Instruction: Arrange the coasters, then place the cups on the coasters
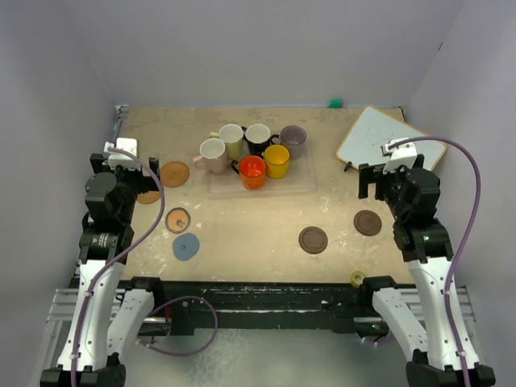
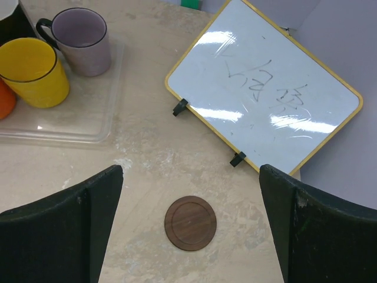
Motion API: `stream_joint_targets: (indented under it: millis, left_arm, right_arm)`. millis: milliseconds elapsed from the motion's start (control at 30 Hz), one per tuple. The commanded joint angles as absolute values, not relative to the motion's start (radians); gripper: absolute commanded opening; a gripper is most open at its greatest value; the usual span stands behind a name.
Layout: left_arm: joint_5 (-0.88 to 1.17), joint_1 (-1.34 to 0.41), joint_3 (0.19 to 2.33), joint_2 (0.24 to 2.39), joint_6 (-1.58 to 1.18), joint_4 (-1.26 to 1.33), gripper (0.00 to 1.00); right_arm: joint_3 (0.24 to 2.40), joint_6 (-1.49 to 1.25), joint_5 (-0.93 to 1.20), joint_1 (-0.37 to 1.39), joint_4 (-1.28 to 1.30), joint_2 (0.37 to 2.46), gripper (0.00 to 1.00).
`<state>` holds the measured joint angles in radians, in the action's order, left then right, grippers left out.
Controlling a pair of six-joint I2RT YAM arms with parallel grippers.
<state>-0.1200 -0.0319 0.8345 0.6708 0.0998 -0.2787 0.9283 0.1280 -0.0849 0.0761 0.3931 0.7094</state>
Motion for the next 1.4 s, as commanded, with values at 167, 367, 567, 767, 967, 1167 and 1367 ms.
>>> stream_joint_targets:
  millis: [167,367,567,767,967,1167,1367]
  left_arm:
    - [-0.077,-0.019,0.814,0.644,0.124,-0.223,0.94]
    - [-0.056,-0.017,0.807,0.642,0.127,-0.211,0.94]
    - [-0.026,-0.015,0.801,0.641,0.154,-0.206,0.94]
    - [0.117,-0.014,0.785,0.643,0.201,-0.218,0.94]
    - [0.160,-0.014,0.743,0.659,0.269,-0.198,0.94]
    - [0.259,-0.014,0.703,0.712,0.393,-0.195,0.94]
    - [0.373,-0.014,0.677,0.761,0.459,-0.213,0.94]
  right_arm:
    - [0.915,0.124,-0.016,0.068,0.321,0.678,1.00]
    - [0.913,0.130,0.000,0.066,0.310,0.678,1.00]
    - [0.927,0.161,0.027,0.065,0.326,0.694,1.00]
    - [0.953,0.209,0.100,0.066,0.382,0.741,1.00]
    - [0.963,0.293,0.206,0.084,0.456,0.801,1.00]
    - [0.942,0.482,0.260,0.098,0.588,0.841,1.00]
    - [0.891,0.684,0.263,0.100,0.713,0.843,1.00]
